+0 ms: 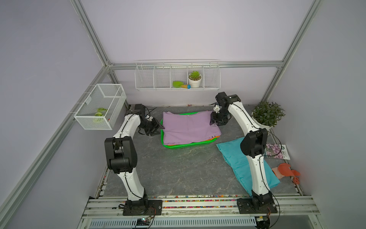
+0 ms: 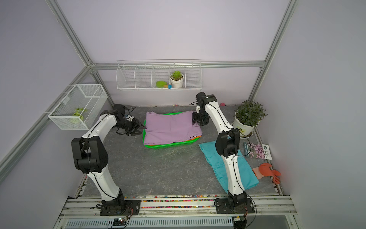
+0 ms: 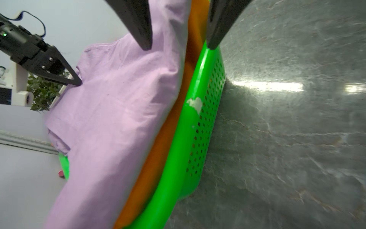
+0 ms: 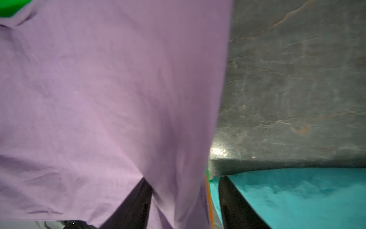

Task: Put the folded long pants in the basket
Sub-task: Place the long pant in the basket.

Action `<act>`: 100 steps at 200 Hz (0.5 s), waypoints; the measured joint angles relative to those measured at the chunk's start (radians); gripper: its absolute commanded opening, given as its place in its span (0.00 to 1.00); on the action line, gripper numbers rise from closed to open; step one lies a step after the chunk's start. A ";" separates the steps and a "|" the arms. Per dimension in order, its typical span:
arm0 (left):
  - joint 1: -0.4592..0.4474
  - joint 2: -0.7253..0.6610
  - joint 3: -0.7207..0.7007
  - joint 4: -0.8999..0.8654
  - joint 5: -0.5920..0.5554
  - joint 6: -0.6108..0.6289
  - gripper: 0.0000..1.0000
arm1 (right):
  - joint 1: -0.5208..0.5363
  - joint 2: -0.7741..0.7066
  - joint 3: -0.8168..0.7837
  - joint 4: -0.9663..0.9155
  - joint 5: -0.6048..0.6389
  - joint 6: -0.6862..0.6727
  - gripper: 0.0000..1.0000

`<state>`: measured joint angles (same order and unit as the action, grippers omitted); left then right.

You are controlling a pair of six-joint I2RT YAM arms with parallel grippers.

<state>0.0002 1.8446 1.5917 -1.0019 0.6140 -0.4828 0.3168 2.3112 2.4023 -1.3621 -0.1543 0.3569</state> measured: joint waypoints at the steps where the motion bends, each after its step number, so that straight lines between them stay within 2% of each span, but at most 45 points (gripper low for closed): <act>1: 0.000 -0.004 0.000 0.001 -0.002 0.000 0.55 | 0.000 -0.003 -0.003 0.002 0.002 0.000 0.68; 25: 0.000 -0.156 -0.005 0.031 -0.009 -0.001 0.58 | -0.006 -0.154 -0.154 0.071 0.048 -0.006 0.75; 48: 0.000 -0.334 -0.078 0.099 0.018 0.003 0.58 | -0.024 -0.254 -0.259 0.131 0.026 -0.002 0.78; 68: -0.001 -0.419 -0.184 0.132 0.063 0.018 0.59 | -0.037 -0.238 -0.271 0.170 -0.026 0.002 0.79; 100: 0.000 -0.432 -0.360 0.171 0.126 0.051 0.59 | -0.040 -0.139 -0.276 0.225 -0.135 0.017 0.79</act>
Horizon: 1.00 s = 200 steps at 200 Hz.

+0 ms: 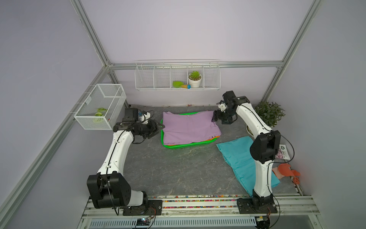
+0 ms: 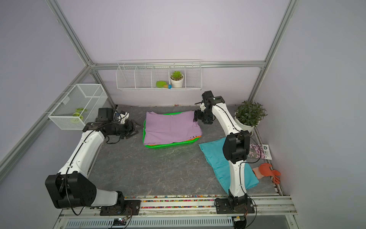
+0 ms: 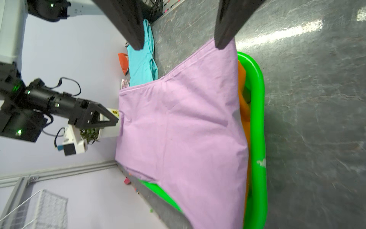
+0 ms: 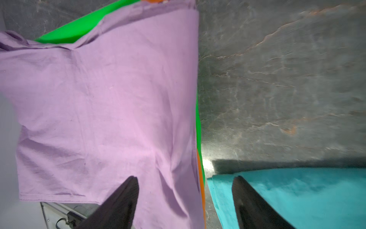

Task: Put the folded long pants in the basket
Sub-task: Place the long pant in the basket, then move the basket to the center of the board.

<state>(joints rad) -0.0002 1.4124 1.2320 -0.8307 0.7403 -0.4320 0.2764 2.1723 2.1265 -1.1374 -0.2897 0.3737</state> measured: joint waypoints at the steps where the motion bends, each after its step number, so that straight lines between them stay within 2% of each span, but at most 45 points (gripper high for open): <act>1: 0.000 -0.001 -0.007 0.002 0.003 0.001 0.59 | 0.000 0.005 0.000 0.001 -0.004 0.000 0.79; 22: 0.000 -0.021 -0.074 0.017 0.032 0.015 0.59 | 0.005 0.057 -0.011 0.021 -0.040 0.013 0.78; 39: 0.000 -0.044 -0.087 0.023 0.047 0.027 0.59 | 0.010 0.071 -0.017 0.029 -0.067 0.029 0.70; 64: 0.000 -0.068 -0.087 0.038 0.048 0.035 0.59 | 0.034 0.072 -0.016 0.042 -0.087 0.061 0.66; 100: 0.000 -0.088 -0.087 0.050 0.042 0.033 0.60 | 0.146 0.090 0.002 0.101 -0.080 0.171 0.66; 114: 0.000 -0.101 -0.087 0.052 0.042 0.032 0.60 | 0.214 0.139 0.082 0.103 -0.078 0.207 0.68; 137: 0.000 -0.126 -0.087 0.051 0.039 0.029 0.60 | 0.314 0.266 0.308 0.074 -0.066 0.220 0.74; 152: 0.000 -0.142 -0.093 0.054 0.038 0.029 0.60 | 0.346 0.266 0.337 0.056 -0.034 0.206 0.77; 163: 0.000 -0.159 -0.101 0.054 0.039 0.028 0.60 | 0.344 0.215 0.280 0.060 -0.008 0.196 0.78; 179: 0.000 -0.182 -0.114 0.055 0.040 0.026 0.60 | 0.304 0.075 0.094 0.087 0.024 0.182 0.79; 200: 0.000 -0.203 -0.124 0.060 0.047 0.022 0.60 | 0.172 -0.178 -0.201 0.148 0.054 0.183 0.78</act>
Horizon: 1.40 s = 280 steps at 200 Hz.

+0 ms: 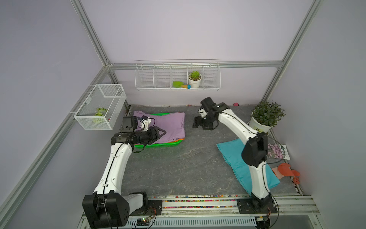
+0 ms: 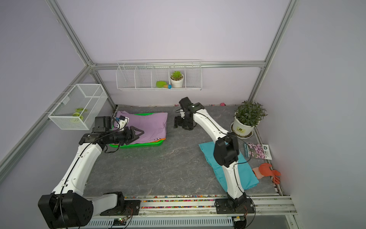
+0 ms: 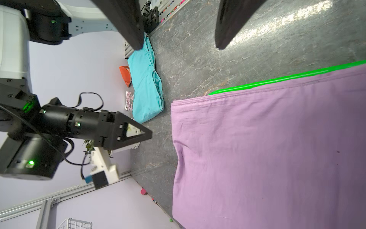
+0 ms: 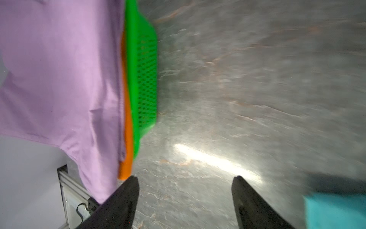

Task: Put the folded long pants in the basket
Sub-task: Move the basket to the center of the board, then adjust the long pant at the center of the board.

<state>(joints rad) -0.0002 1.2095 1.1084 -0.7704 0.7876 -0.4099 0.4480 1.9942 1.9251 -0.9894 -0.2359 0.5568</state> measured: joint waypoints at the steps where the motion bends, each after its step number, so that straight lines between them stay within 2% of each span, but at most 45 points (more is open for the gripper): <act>1: 0.000 -0.002 0.000 0.001 0.000 0.000 0.60 | -0.006 -0.009 -0.008 0.002 0.002 0.000 0.78; 23: 0.000 -0.026 -0.013 0.011 0.017 -0.003 0.60 | -0.182 -0.229 -0.234 0.047 0.068 0.012 0.74; 38: 0.000 -0.049 -0.029 0.015 0.029 -0.004 0.59 | -0.253 -0.323 -0.365 0.064 0.122 0.024 0.73; 59: -0.001 -0.075 -0.048 0.018 0.040 -0.004 0.59 | -0.264 -0.355 -0.516 0.068 0.185 0.034 0.72; 101: -0.007 -0.088 -0.068 0.010 0.048 -0.003 0.59 | -0.250 -0.280 -0.719 0.111 0.236 0.078 0.68; 140: -0.018 -0.103 -0.069 0.009 0.048 0.004 0.59 | -0.152 -0.171 -0.706 0.163 0.220 0.103 0.66; 171: -0.021 -0.086 -0.069 -0.022 0.032 0.027 0.59 | -0.053 -0.049 -0.580 0.148 0.176 0.097 0.65; 201: -0.032 -0.078 -0.069 -0.028 0.029 0.030 0.59 | 0.107 0.037 -0.455 0.168 0.139 0.074 0.63; 240: -0.089 -0.076 -0.069 -0.029 0.019 0.030 0.59 | 0.311 0.039 -0.435 0.172 0.040 -0.027 0.64; 259: -0.145 -0.063 -0.069 -0.035 0.003 0.029 0.59 | 0.305 -0.024 -0.490 0.170 0.018 -0.060 0.65; 280: -0.218 -0.043 -0.069 -0.035 -0.028 0.022 0.57 | 0.204 -0.158 -0.559 0.166 0.000 -0.080 0.68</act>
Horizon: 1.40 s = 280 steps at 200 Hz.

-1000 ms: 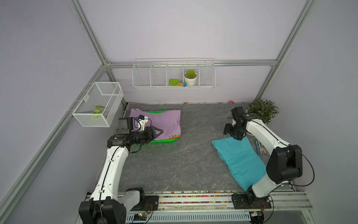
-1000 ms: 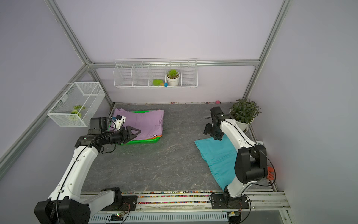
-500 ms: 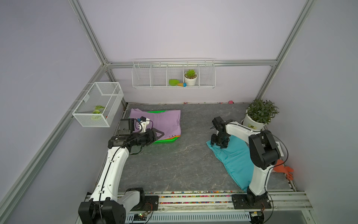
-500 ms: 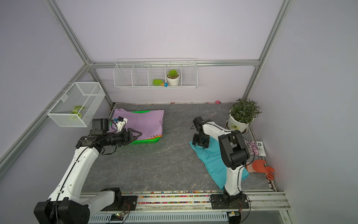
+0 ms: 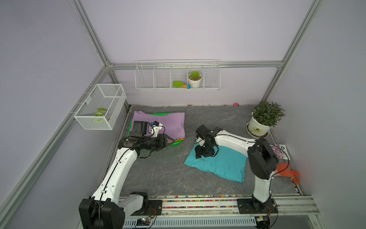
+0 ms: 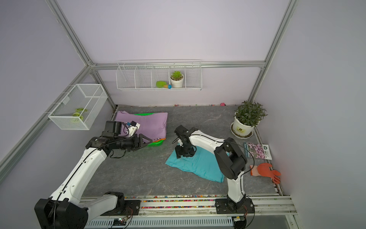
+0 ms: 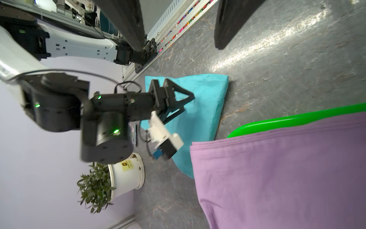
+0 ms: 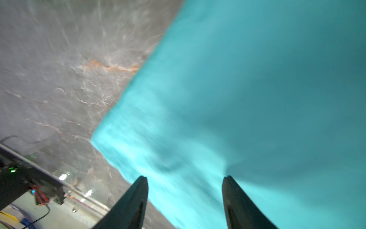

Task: Put the folded long pants in the basket
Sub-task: Adjust the long pant at the center of the board, then pick up the long pant at the center of the board.

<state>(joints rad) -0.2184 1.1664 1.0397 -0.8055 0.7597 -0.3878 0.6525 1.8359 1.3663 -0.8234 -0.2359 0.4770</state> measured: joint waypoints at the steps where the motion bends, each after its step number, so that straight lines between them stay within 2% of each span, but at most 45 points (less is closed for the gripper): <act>1: -0.006 0.002 0.000 0.000 -0.002 -0.002 0.57 | -0.005 -0.005 -0.002 0.000 0.000 0.001 0.69; 46: -0.195 0.047 -0.021 0.076 -0.080 -0.073 0.54 | -0.353 -0.318 -0.206 0.046 0.002 0.036 0.72; 64: -0.300 0.129 -0.020 0.124 -0.134 -0.111 0.52 | -0.504 -0.383 -0.333 0.069 0.024 0.068 0.72; 82: -0.395 0.252 0.011 0.148 -0.199 -0.139 0.52 | -0.583 -0.439 -0.450 0.064 0.058 0.092 0.75; 102: -0.457 0.407 0.097 0.146 -0.288 -0.159 0.53 | -0.596 -0.481 -0.497 0.028 0.115 0.108 0.76; 129: -0.471 0.579 0.225 0.143 -0.411 -0.166 0.57 | -0.601 -0.499 -0.513 0.024 0.169 0.113 0.77; 159: -0.470 0.687 0.297 0.150 -0.504 -0.152 0.58 | -0.608 -0.526 -0.573 0.024 0.191 0.113 0.77; 192: -0.474 0.769 0.340 0.154 -0.535 -0.121 0.55 | -0.609 -0.526 -0.586 0.027 0.188 0.113 0.76; 217: -0.476 0.833 0.357 0.176 -0.520 -0.095 0.48 | -0.609 -0.526 -0.586 0.030 0.187 0.113 0.76; 226: -0.476 0.848 0.357 0.185 -0.513 -0.085 0.42 | -0.609 -0.526 -0.586 0.031 0.187 0.113 0.77; 253: -0.476 0.859 0.365 0.203 -0.510 -0.069 0.12 | -0.613 -0.526 -0.586 0.036 0.187 0.113 0.77; 268: -0.476 0.869 0.372 0.205 -0.516 -0.079 0.00 | -0.614 -0.526 -0.586 0.042 0.187 0.113 0.77; 280: -0.476 0.869 0.375 0.203 -0.530 -0.087 0.00 | -0.614 -0.524 -0.586 0.048 0.187 0.113 0.77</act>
<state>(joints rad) -0.6941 2.0354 1.4151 -0.6025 0.2298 -0.4747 0.0383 1.3117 0.7807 -0.7750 -0.0494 0.5900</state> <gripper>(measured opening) 0.020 0.770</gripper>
